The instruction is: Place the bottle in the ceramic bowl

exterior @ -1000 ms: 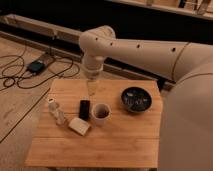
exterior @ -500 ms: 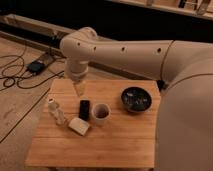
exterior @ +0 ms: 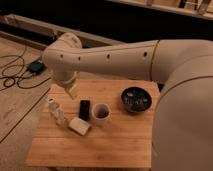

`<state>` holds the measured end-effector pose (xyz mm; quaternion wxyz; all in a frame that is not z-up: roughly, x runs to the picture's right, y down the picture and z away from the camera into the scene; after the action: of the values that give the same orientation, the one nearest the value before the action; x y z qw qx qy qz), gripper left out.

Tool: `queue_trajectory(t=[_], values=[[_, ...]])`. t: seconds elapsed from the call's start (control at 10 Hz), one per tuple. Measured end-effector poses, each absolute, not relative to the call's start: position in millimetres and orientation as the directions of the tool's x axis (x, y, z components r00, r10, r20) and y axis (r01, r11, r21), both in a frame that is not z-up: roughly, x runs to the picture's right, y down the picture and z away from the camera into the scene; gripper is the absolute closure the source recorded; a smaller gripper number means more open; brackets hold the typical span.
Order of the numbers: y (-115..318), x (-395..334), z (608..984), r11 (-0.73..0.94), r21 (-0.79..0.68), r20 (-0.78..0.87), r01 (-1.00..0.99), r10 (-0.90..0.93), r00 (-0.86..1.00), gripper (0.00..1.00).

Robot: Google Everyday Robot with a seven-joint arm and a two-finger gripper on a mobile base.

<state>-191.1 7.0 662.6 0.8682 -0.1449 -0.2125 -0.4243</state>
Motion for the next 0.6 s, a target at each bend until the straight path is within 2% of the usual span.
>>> queue_trajectory(t=[0.6], values=[[6.3, -190.3, 662.9, 0.599, -0.072, 0.490, 0.798, -0.675, 0.551, 0.29]])
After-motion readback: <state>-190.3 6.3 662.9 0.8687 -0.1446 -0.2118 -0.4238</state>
